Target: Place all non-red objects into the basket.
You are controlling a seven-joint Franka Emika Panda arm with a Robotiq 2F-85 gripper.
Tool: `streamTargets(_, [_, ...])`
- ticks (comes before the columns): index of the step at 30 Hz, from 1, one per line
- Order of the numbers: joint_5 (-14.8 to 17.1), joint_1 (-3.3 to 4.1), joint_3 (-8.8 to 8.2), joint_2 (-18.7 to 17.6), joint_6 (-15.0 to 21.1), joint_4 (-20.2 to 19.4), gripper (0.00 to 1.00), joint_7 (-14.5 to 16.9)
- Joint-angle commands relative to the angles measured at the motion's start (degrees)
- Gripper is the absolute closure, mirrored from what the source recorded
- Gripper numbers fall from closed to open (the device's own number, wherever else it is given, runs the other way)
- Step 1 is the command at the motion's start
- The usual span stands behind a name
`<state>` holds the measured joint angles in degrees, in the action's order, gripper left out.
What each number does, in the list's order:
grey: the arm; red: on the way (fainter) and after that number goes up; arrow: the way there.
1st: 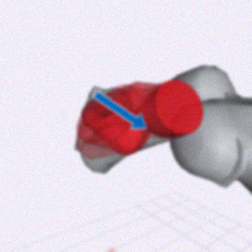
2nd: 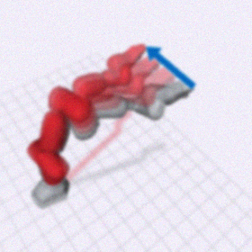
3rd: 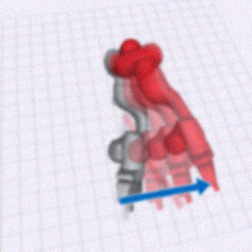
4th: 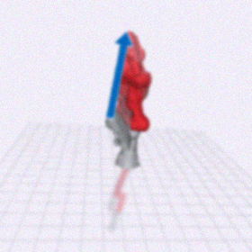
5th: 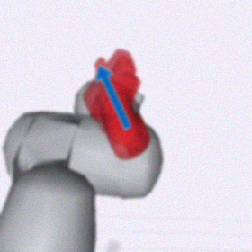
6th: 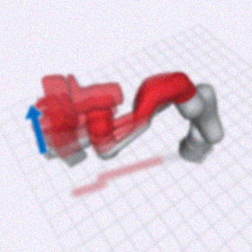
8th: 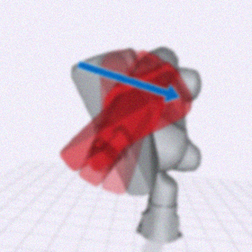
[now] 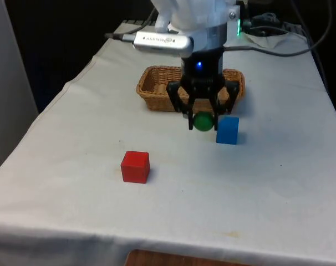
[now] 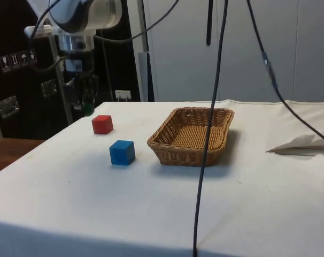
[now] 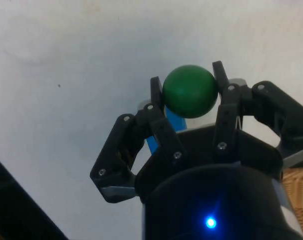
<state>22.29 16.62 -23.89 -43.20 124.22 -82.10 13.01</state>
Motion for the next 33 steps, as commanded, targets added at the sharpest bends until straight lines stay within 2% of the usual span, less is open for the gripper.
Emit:
streamTargets(1, [-0.4, 0.57, -0.34, 1.7, 0.6, -2.2, 1.0, 0.2])
streamTargets(3, [-0.9, 0.8, -0.46, 3.7, 0.5, -4.1, 1.0, 0.4])
streamTargets(4, [-0.5, 0.23, -0.06, 2.6, 0.0, -2.6, 1.0, 0.3])
streamTargets(5, [-1.0, 0.86, -0.46, 4.3, 0.5, -4.8, 1.0, 0.5])
streamTargets(11, [-2.6, 1.09, -0.46, 8.5, 0.6, -8.9, 1.0, 0.6])
streamTargets(12, [-2.1, 0.57, -0.06, 6.9, 0.0, -7.0, 1.0, 0.5])
streamTargets(13, [-2.8, 1.15, -0.46, 9.0, 0.6, -9.5, 1.0, 0.6])
streamTargets(19, [-4.8, 1.32, -0.52, 12.9, 0.8, -13.5, 1.0, 0.5])
streamTargets(20, [-5.1, 1.32, -0.52, 13.5, 0.8, -14.0, 1.0, 0.5])
streamTargets(21, [-4.5, 0.74, -0.06, 12.3, 0.0, -12.3, 1.0, 0.6])
streamTargets(22, [-5.4, 1.32, -0.52, 14.1, 0.8, -14.6, 1.0, 0.5])
streamTargets(30, [-8.1, 1.32, -0.52, 19.0, 0.9, -19.4, 1.0, 0.3])
streamTargets(31, [-7.4, 0.74, -0.06, 17.9, 0.1, -17.9, 1.0, 0.6])
streamTargets(32, [-8.3, 1.32, -0.52, 19.5, 0.9, -19.8, 1.0, 0.3])
streamTargets(33, [-8.7, 1.26, -0.52, 20.1, 0.9, -20.5, 1.0, 0.3])
